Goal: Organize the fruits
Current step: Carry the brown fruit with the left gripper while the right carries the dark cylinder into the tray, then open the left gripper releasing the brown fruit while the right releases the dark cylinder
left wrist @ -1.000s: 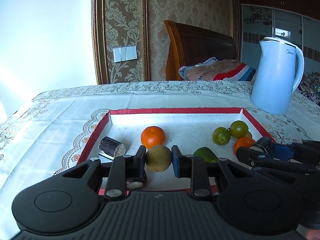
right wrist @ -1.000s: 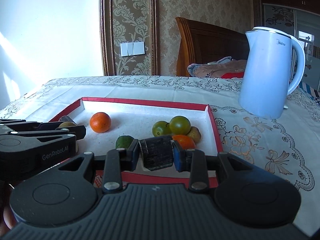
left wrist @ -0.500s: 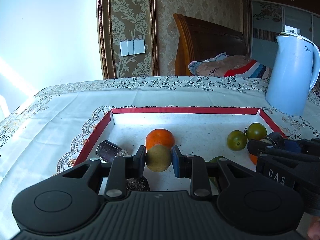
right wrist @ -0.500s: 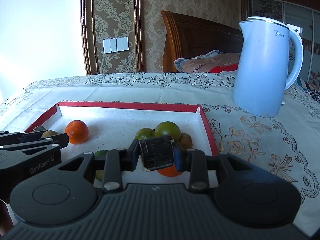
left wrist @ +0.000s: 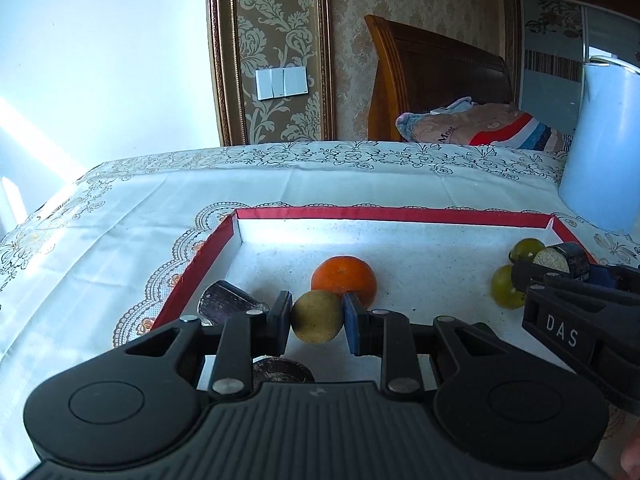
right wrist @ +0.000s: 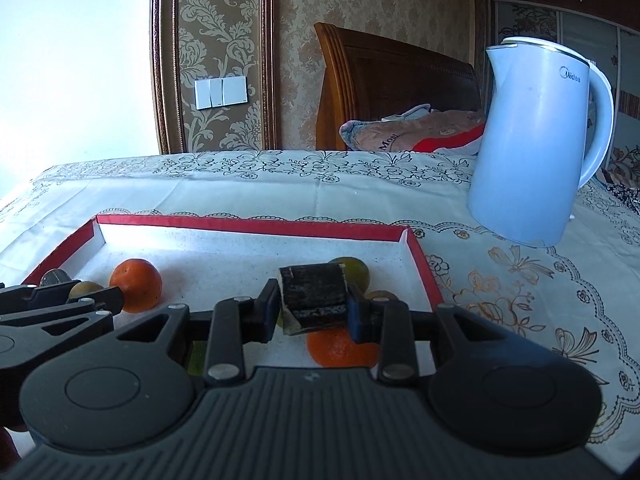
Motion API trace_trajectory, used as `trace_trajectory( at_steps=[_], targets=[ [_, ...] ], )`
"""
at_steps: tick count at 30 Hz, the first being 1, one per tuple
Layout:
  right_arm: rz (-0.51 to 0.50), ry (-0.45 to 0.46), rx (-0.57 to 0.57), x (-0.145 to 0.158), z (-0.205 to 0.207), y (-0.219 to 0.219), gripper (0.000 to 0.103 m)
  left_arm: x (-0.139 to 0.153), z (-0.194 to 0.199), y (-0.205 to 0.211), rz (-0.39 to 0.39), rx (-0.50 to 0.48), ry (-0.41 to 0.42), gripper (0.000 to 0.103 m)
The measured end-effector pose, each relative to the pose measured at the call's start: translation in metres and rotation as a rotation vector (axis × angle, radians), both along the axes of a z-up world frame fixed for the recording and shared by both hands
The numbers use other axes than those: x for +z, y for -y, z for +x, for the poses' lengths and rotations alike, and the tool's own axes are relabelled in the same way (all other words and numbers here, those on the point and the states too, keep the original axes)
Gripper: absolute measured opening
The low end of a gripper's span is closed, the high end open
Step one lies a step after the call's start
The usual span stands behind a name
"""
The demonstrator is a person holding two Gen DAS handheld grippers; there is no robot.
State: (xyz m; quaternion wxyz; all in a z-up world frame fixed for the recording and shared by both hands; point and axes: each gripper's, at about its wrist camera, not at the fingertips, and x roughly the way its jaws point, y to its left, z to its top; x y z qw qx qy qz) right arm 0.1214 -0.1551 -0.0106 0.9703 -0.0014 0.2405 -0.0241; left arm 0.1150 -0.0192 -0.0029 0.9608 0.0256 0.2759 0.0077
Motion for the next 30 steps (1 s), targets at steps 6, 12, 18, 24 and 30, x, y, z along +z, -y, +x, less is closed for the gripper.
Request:
trace_trajectory(
  at_steps=[6,12,18,24,30],
  targets=[
    [0.002,-0.001,0.0,-0.0001,0.0056,-0.0026,0.031,-0.0002,0.001,0.0015,0.008,0.008,0.009,0.027],
    [0.008,-0.011,0.029,-0.0007,0.0076,-0.0042,0.031,-0.0008,0.002,0.0027,0.005,-0.003,0.007,0.027],
    [0.019,-0.007,0.028,-0.0006,0.0069,-0.0029,0.032,-0.0006,0.0023,0.0003,-0.012,0.002,0.004,0.027],
    [0.029,-0.017,0.024,-0.0023,0.0079,-0.0013,0.038,-0.0014,0.0019,0.0012,-0.005,0.0,0.005,0.027],
    [0.028,-0.02,0.018,-0.0033,0.0084,-0.0014,0.045,-0.002,0.001,0.0028,0.005,-0.002,0.011,0.026]
  ],
)
